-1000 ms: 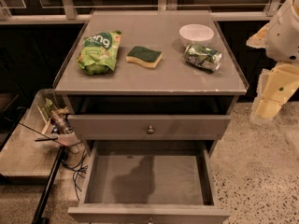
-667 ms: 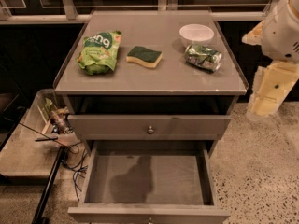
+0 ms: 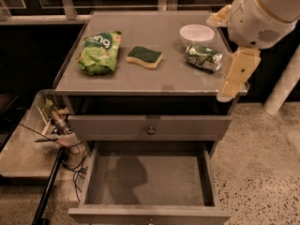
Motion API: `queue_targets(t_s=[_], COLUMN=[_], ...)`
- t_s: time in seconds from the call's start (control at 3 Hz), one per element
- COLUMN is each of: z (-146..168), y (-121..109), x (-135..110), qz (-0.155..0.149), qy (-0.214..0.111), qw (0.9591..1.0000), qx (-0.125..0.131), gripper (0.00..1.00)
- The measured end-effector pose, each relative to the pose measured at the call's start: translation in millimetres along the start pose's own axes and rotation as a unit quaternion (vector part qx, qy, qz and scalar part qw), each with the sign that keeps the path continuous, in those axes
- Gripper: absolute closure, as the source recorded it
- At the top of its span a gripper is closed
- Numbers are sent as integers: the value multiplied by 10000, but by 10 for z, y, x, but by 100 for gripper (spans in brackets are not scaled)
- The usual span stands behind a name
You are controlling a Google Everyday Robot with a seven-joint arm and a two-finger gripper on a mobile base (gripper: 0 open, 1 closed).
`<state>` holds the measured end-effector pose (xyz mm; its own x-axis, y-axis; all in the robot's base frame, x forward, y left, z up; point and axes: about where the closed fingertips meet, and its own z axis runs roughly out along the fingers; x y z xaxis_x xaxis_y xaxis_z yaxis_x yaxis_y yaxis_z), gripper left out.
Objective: Place sponge into middle drawer
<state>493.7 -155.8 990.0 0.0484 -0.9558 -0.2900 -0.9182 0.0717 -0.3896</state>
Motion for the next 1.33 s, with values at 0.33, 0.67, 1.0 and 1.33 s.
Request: queue_targets(t_s=[0.33, 0.67, 1.0, 1.33], z=[114, 323, 380, 534], y=[-331, -809, -835, -923], x=[-275, -492, -479, -405], qz=[-318, -404, -397, -323], qy=[-321, -355, -342, -335], qw=[9988, 9980, 9981, 9983], qx=[189, 338, 330, 351], gripper=[0, 0, 0, 0])
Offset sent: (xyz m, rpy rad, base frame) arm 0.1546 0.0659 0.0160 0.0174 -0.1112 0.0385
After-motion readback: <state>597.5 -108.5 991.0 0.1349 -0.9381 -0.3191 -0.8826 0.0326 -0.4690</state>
